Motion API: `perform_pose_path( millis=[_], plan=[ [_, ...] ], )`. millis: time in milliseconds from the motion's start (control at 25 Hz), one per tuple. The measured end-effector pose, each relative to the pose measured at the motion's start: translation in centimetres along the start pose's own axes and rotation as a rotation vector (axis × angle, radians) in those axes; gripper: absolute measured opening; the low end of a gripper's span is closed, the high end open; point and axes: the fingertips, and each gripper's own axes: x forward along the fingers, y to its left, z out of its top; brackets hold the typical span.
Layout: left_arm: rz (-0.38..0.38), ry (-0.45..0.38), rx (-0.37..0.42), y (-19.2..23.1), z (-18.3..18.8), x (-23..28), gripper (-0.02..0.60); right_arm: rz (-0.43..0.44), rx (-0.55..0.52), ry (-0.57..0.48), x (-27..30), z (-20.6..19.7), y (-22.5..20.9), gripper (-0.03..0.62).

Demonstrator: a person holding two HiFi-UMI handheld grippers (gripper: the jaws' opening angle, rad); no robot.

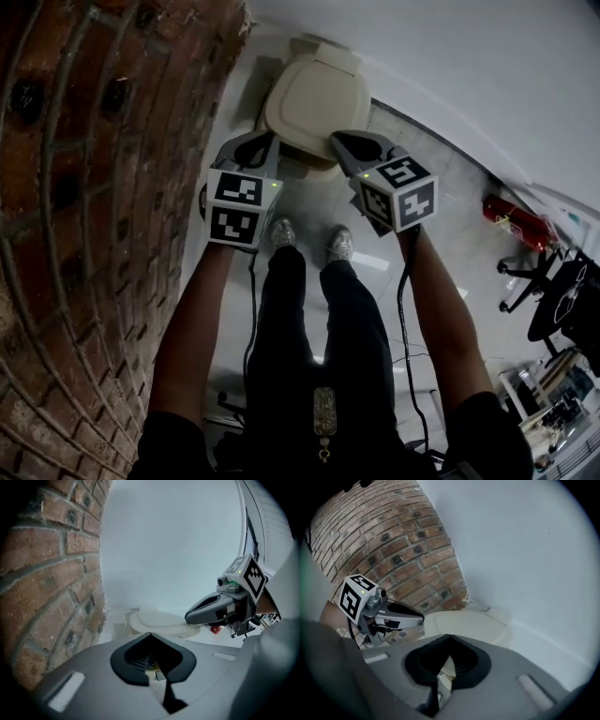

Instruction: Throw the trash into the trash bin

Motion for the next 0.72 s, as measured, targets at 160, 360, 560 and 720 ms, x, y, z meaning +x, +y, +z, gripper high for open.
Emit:
perform_pose_path(
  millis=[160, 360, 560, 720],
  plan=[
    [-0.021, 0.040, -0.016, -0.5, -2.0, 0.8, 0.008, -0.004, -0.012, 0.060, 1.5, -2.8, 0.5, 0.003],
    [-0.056, 0.123, -0.013, -0.9, -5.1, 3.4, 0.006, -0.013, -0.017, 0.116, 3.7, -5.7, 0.7, 0.003],
    [-0.064, 0.188, -0.019, -0.7, -8.0, 5.5, 0.008, -0.059, 0.011, 0.138, 5.1, -8.5, 0.1, 0.003],
    [-0.068, 0.223, -0.005, -0.6, -9.3, 6.6, 0.006, -0.077, 0.014, 0.158, 6.1, -9.6, -0.1, 0.003]
  ],
)
